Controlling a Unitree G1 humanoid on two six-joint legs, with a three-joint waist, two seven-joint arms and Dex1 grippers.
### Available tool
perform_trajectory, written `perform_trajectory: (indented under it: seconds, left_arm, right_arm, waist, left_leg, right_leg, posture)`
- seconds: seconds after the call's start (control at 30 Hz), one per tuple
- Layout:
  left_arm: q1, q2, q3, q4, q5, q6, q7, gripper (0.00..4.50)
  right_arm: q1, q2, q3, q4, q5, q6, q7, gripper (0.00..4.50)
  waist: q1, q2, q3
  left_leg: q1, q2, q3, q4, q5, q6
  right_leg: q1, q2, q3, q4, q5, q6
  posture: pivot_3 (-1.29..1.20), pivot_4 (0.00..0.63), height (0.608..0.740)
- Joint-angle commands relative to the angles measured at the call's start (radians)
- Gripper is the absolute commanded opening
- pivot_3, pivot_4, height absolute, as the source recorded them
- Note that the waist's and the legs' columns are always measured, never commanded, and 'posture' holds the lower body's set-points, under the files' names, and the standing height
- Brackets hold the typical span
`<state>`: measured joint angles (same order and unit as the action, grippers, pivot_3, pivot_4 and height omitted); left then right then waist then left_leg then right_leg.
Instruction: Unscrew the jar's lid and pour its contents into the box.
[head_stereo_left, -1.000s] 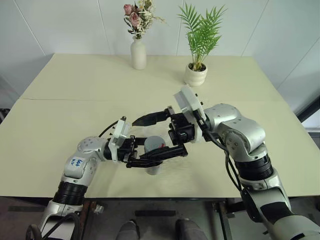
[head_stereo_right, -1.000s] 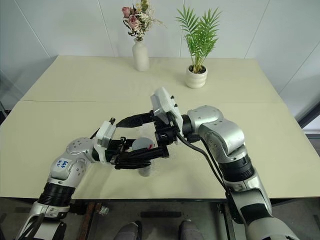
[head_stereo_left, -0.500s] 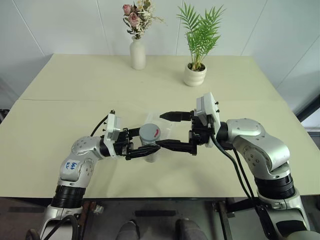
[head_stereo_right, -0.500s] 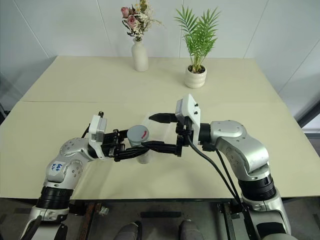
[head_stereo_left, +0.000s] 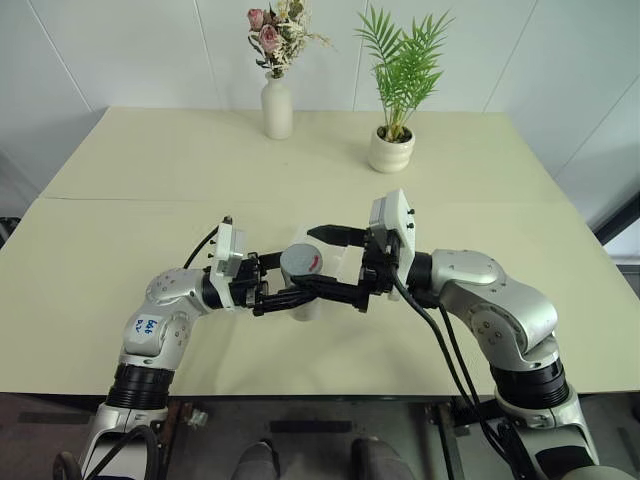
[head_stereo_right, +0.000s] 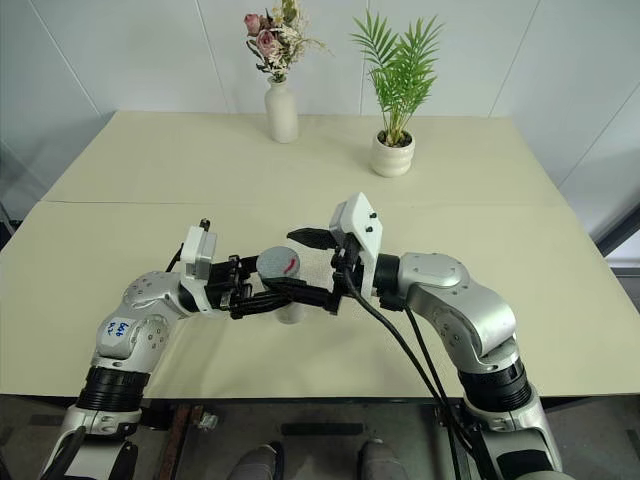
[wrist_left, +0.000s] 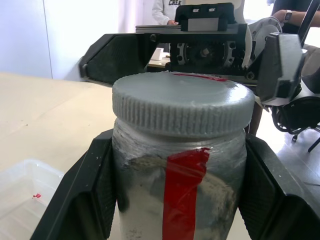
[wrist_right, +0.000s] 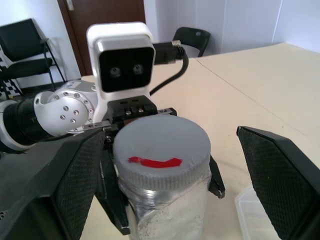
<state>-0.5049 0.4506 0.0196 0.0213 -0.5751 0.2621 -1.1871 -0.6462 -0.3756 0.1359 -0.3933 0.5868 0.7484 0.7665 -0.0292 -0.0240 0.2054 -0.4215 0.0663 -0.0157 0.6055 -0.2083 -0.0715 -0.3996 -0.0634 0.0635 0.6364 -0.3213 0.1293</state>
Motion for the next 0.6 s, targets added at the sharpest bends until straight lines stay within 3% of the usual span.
perform_trajectory:
  seconds: [0.03, 0.6]
  left_arm:
    - [-0.019, -0.004, -0.002, -0.004, 0.006, -0.023, -0.009, 2.74]
    - [-0.015, -0.011, -0.002, -0.005, -0.002, -0.033, -0.019, 2.74]
  right_arm:
    - [-0.038, 0.018, 0.015, -0.012, 0.001, -0.003, -0.014, 4.45]
    - [-0.088, 0.027, 0.023, 0.087, -0.044, -0.035, -0.015, 4.45]
  waist:
    - [-0.001, 0.000, 0.000]
    - [0.000, 0.000, 0.000]
  left_leg:
    - [0.000, 0.000, 0.000, 0.000, 0.000, 0.000]
    - [0.000, 0.000, 0.000, -0.001, 0.000, 0.000]
  right_leg:
    - [0.000, 0.000, 0.000, 0.000, 0.000, 0.000]
    - [0.000, 0.000, 0.000, 0.000, 0.000, 0.000]
  posture:
    - [0.00, 0.150, 0.740]
    - [0.00, 0.150, 0.740]
